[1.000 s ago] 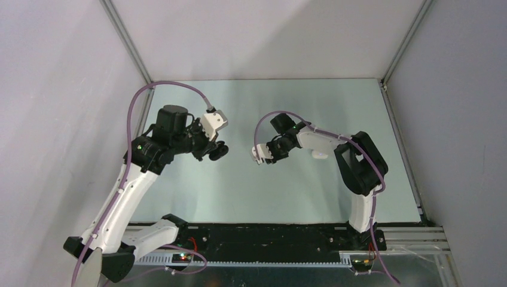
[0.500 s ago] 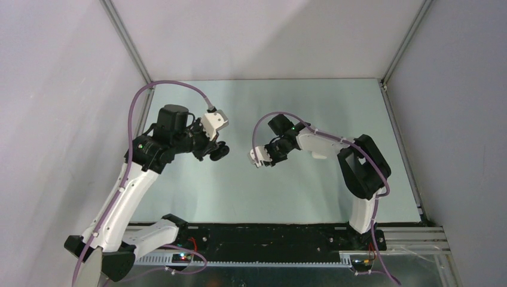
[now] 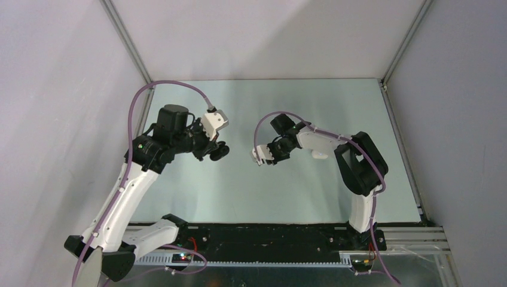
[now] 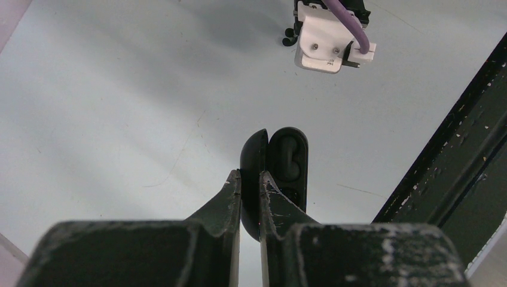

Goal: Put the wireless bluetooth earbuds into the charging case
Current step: Pick up the left earbud from the center of the board.

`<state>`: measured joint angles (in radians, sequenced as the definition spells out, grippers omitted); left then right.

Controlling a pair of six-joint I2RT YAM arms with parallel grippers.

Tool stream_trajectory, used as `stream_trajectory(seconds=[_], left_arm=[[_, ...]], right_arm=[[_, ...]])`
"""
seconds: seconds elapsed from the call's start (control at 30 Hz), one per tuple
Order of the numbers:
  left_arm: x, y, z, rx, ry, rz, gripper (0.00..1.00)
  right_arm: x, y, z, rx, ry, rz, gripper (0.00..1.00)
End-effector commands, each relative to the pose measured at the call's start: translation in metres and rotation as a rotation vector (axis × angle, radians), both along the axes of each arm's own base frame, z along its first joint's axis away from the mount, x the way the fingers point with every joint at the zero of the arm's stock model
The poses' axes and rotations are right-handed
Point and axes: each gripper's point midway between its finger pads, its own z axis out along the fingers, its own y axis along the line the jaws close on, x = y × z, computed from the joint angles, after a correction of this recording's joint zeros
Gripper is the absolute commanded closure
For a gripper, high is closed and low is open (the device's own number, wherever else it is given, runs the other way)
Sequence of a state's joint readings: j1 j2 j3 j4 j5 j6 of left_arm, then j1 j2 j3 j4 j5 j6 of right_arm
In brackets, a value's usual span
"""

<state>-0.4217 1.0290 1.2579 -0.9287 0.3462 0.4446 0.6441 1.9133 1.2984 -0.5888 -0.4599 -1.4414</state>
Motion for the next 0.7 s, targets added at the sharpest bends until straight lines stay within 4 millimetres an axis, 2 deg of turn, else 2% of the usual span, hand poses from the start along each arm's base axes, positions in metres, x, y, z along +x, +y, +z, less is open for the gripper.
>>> stream_trajectory(seconds=[0.0, 0.43, 0.67], left_arm=[[0.005, -0.004, 0.018, -0.041, -0.043, 0.000, 1.00], [0.007, -0.004, 0.017, -0.039, -0.036, 0.003, 1.00], [0.007, -0.004, 0.017, -0.039, -0.035, 0.002, 1.00]], right_arm=[[0.010, 0.008, 0.001, 0.018, -0.027, 0.001, 0.75], [0.019, 0.010, -0.008, 0.009, -0.053, -0.007, 0.73], [0.026, 0.014, 0.003, 0.029, -0.051, -0.034, 0.81]])
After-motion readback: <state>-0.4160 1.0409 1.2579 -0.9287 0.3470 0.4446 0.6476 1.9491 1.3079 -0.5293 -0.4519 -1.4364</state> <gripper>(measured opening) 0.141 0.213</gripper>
